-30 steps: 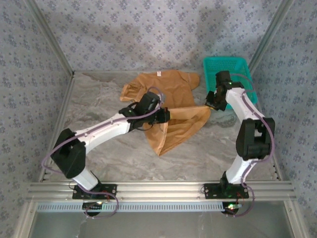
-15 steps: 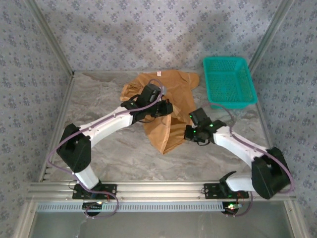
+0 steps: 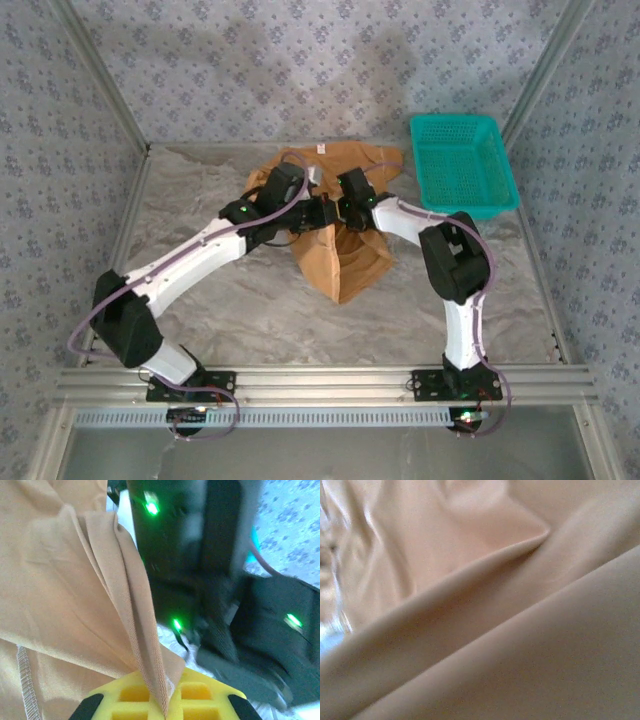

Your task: Fold the inside-out t-shirt

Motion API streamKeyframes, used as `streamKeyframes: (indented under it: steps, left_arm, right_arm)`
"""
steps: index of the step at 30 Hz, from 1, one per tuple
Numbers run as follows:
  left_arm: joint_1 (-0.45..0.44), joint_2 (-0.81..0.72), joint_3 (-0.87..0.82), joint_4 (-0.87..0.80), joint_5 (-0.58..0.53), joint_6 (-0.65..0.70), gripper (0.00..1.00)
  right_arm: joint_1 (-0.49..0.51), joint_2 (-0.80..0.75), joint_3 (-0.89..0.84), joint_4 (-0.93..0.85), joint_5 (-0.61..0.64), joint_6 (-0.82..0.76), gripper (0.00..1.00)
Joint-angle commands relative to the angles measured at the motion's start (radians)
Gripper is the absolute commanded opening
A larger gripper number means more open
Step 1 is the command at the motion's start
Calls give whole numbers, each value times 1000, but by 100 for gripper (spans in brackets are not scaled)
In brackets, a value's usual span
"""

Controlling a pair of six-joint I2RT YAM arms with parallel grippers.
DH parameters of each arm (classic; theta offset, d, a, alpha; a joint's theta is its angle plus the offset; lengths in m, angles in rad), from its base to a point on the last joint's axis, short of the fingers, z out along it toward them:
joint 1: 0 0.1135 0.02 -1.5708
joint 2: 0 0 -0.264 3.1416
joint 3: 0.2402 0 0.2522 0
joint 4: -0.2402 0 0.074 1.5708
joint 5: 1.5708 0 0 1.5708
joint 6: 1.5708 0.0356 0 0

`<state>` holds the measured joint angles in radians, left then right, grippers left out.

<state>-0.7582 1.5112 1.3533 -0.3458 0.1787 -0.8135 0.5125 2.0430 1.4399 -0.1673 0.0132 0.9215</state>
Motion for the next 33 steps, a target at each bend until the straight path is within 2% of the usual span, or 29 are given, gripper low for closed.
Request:
streamKeyframes:
  steps: [1,3,7,9,14,16,18,19,22,25,28,33]
  left_arm:
    - [12,-59,16,-33,-16,6,0]
    - [19,-71,15,-41,-19,13,0]
    - [42,-78,-4,-43,-17,16,0]
    - [50,-78,-17,-37,-10,15,0]
    - [66,-82,-37,-29,-3,13,0]
    - [76,-84,-43,-29,2,13,0]
    - [90,-92,-52,-27,10,10,0]
    - [99,-98,-57,-27,14,9,0]
    - [128,-119,-70,-33,21,10,0]
    - [159,-133,-76,-41,28,16,0]
    - [184,-128,-77,-39,30,25,0]
    - [261,-46,-58,-14,36,41,0]
  right_arm:
    - [-18,88,103,-151,80,75,45]
    - [-8,123,151,-203,94,84,61]
    - [26,157,188,-271,129,98,77]
    - [34,175,204,-295,129,107,80]
    - [53,262,291,-397,132,141,78]
    - [55,299,320,-412,119,149,72]
    - [54,327,339,-418,94,153,57]
    - [51,339,353,-426,89,152,53]
    - [46,354,389,-471,85,132,24]
    - [45,317,379,-480,94,87,2]
    - [40,245,361,-467,63,14,0]
    - [41,39,298,-438,0,-166,0]
